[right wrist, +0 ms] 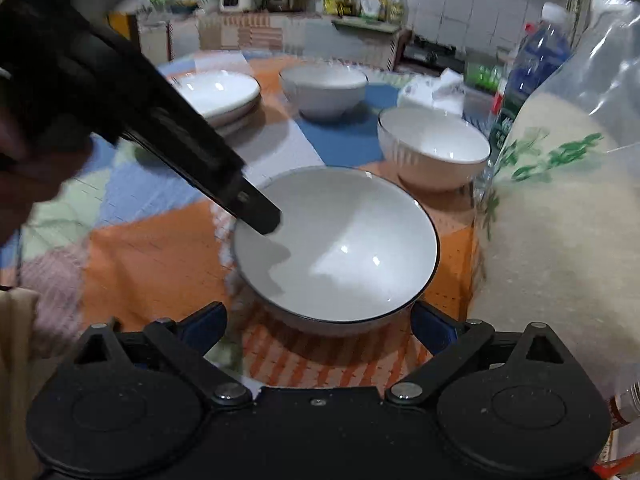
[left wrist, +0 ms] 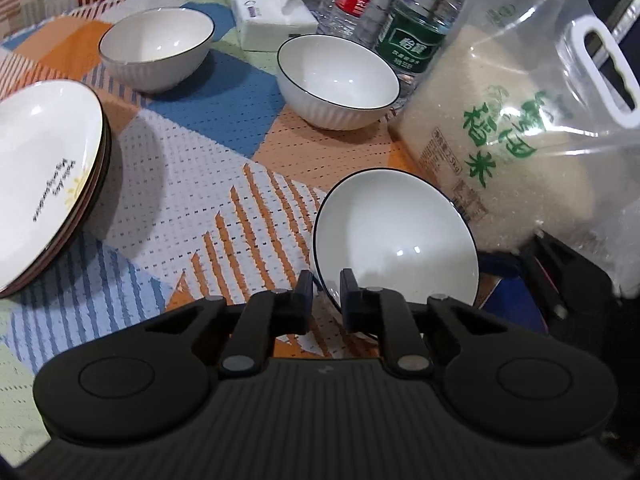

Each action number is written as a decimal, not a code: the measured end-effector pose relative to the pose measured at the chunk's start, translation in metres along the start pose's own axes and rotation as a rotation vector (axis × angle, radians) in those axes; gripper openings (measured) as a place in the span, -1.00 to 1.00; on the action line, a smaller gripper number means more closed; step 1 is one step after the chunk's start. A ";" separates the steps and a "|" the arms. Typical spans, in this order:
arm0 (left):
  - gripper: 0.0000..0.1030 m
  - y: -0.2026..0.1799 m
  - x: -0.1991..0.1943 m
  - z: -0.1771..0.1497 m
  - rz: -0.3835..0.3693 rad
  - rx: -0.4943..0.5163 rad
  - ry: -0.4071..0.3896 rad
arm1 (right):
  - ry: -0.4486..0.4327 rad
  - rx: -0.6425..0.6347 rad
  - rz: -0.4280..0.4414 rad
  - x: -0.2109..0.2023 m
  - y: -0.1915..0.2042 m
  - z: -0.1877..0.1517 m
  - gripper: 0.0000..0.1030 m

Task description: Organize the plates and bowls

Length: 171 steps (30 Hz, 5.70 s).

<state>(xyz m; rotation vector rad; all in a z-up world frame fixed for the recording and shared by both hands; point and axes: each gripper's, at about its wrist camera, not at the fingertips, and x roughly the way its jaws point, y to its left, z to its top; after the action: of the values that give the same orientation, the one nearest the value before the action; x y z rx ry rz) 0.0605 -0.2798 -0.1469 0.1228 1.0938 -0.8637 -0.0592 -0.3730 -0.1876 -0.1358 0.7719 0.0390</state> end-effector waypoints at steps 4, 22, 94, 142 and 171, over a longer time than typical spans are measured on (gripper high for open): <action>-0.75 -0.002 -0.001 -0.003 0.020 0.031 0.013 | 0.009 0.039 -0.013 0.017 0.000 0.007 0.96; -0.73 0.069 -0.076 -0.022 0.074 -0.079 0.017 | -0.073 -0.147 0.129 0.016 0.052 0.049 0.94; 0.11 0.070 -0.107 0.059 0.116 -0.065 -0.160 | -0.323 0.213 -0.084 0.037 0.014 0.073 0.95; -0.87 0.069 0.079 0.143 0.000 -0.259 0.015 | -0.211 0.531 -0.267 0.133 -0.044 0.089 0.91; -0.84 0.107 -0.105 0.070 0.077 -0.249 -0.003 | -0.344 0.055 0.043 0.039 0.026 0.116 0.96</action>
<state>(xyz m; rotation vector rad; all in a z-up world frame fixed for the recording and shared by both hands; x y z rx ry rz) 0.1639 -0.1840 -0.0604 -0.0436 1.1769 -0.6525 0.0469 -0.3323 -0.1356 -0.0574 0.4319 0.0795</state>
